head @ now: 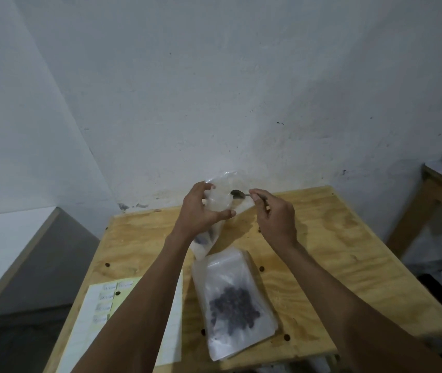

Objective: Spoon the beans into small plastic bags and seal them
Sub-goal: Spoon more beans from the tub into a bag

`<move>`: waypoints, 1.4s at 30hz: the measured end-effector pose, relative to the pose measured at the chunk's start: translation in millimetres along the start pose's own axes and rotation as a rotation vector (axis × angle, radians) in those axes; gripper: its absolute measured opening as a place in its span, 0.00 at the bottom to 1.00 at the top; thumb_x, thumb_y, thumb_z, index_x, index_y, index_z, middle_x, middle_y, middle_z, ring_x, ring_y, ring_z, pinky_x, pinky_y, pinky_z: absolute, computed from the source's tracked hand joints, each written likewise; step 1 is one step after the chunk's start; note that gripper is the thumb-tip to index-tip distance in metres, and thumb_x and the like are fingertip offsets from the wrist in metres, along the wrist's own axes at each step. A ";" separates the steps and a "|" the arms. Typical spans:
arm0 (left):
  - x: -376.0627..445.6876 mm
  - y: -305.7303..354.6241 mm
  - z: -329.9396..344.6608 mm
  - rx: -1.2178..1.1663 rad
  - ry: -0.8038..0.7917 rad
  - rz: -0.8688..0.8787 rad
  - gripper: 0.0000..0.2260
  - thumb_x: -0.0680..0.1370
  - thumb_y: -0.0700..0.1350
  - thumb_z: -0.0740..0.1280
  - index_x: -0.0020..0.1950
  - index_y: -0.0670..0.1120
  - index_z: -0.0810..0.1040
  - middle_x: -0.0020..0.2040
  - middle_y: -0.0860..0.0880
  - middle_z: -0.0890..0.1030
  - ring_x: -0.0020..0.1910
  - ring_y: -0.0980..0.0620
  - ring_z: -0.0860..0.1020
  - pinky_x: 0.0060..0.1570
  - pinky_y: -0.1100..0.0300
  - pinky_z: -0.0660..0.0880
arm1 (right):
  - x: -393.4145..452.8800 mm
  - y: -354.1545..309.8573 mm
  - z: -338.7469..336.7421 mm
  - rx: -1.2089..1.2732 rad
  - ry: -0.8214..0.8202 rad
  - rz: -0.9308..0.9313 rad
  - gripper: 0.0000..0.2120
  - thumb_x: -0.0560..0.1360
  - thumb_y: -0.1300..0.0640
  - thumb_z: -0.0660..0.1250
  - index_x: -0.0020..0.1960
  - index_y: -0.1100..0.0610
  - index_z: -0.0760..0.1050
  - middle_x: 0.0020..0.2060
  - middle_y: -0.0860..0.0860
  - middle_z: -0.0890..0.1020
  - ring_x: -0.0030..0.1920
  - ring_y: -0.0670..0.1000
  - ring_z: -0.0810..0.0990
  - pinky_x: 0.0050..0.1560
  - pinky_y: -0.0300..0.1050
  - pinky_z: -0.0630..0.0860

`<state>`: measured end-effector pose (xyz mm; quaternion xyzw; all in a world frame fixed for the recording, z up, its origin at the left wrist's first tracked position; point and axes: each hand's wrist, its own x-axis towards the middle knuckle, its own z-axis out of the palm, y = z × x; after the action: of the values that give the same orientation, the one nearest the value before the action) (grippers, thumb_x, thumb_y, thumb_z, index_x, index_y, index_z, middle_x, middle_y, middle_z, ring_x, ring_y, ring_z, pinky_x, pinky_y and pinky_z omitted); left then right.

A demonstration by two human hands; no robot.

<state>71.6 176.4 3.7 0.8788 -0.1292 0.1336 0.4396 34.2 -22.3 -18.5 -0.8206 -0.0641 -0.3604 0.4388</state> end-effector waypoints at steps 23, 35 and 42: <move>53.0 51.5 5.2 0.278 -0.341 -0.052 0.34 0.63 0.61 0.81 0.62 0.47 0.77 0.55 0.53 0.77 0.52 0.51 0.77 0.45 0.58 0.73 | -4.2 -1.1 5.8 0.480 -0.043 0.831 0.10 0.81 0.61 0.64 0.49 0.59 0.84 0.38 0.53 0.87 0.28 0.45 0.79 0.24 0.37 0.72; 55.1 70.1 8.9 0.430 -0.463 0.087 0.40 0.62 0.58 0.83 0.69 0.46 0.74 0.62 0.50 0.76 0.57 0.49 0.74 0.50 0.58 0.71 | -2.9 4.1 5.7 0.690 0.048 1.054 0.08 0.79 0.65 0.64 0.51 0.64 0.82 0.43 0.60 0.87 0.39 0.54 0.82 0.31 0.44 0.78; 38.0 55.6 -7.6 0.243 -0.294 0.086 0.40 0.62 0.54 0.84 0.69 0.46 0.73 0.64 0.51 0.76 0.61 0.48 0.75 0.54 0.56 0.74 | 0.7 -4.0 -1.2 0.712 0.194 1.042 0.09 0.78 0.67 0.61 0.48 0.65 0.81 0.40 0.61 0.87 0.29 0.51 0.77 0.31 0.47 0.76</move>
<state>86.9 146.1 62.4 0.9290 -0.2126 0.0370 0.3007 32.5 -20.9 -14.9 -0.5117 0.2677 -0.1290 0.8061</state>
